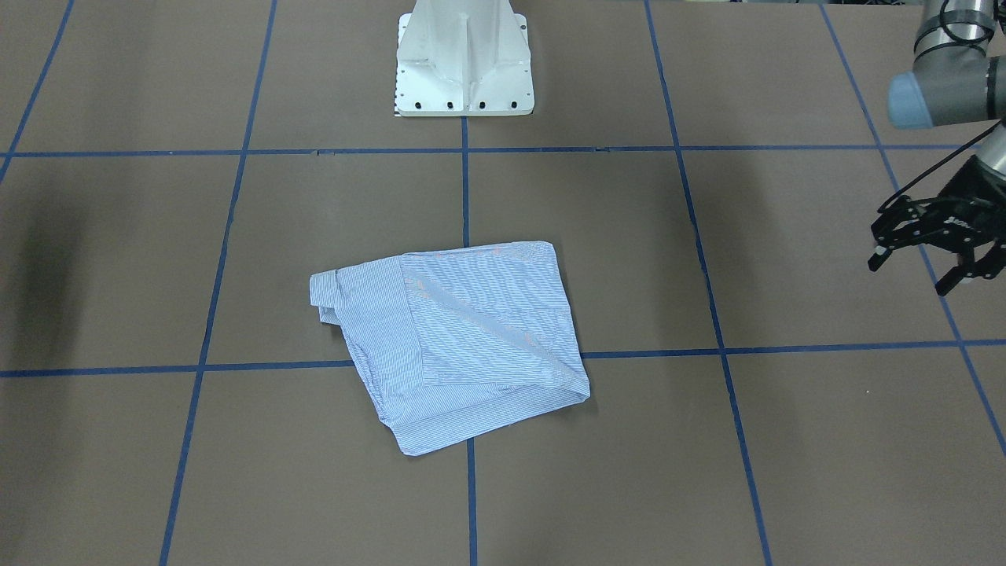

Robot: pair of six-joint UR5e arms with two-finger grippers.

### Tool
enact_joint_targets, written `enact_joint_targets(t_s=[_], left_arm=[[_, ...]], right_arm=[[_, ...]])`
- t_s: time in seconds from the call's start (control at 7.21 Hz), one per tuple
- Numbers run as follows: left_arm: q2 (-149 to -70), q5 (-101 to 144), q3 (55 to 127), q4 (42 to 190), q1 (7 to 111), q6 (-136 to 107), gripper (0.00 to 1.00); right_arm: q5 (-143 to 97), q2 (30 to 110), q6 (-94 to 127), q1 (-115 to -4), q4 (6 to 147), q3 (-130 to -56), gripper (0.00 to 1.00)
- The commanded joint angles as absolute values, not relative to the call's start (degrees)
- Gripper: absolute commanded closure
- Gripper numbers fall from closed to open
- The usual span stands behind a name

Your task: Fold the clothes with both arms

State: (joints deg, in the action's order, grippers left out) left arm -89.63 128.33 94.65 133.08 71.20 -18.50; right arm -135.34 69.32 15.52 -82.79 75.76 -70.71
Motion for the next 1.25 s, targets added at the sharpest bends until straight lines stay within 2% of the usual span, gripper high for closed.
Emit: enact_joint_targets(t_s=[0.0, 0.28, 0.69, 0.83, 0.97, 1.11], left_arm=[[-86.76, 133.67, 94.57, 126.25, 77.94, -5.75, 0.0], [-86.75, 133.77, 94.48, 123.58, 80.31, -5.54, 0.0], [-86.13, 135.7, 95.36, 118.92, 84.28, -5.36, 0.0], [-85.7, 136.14, 97.88, 118.74, 85.42, -4.14, 0.0], [-81.78, 135.97, 98.34, 117.26, 85.86, -1.09, 0.0], [-81.56, 136.31, 99.31, 116.72, 85.87, -1.05, 0.0]], right_arm=[[-137.55, 72.41, 6.46, -88.75, 83.63, -74.34, 0.0], [-137.2, 73.21, -0.51, -91.05, 90.76, -76.63, 0.0], [-135.62, 76.11, -0.18, -90.7, 90.71, -76.82, 0.0], [-135.44, 76.29, -0.87, -90.7, 90.44, -77.08, 0.0], [-134.83, 78.46, -0.1, -90.62, 90.7, -78.99, 0.0], [-133.35, 79.18, -0.78, -89.83, 89.31, -79.01, 0.0]])
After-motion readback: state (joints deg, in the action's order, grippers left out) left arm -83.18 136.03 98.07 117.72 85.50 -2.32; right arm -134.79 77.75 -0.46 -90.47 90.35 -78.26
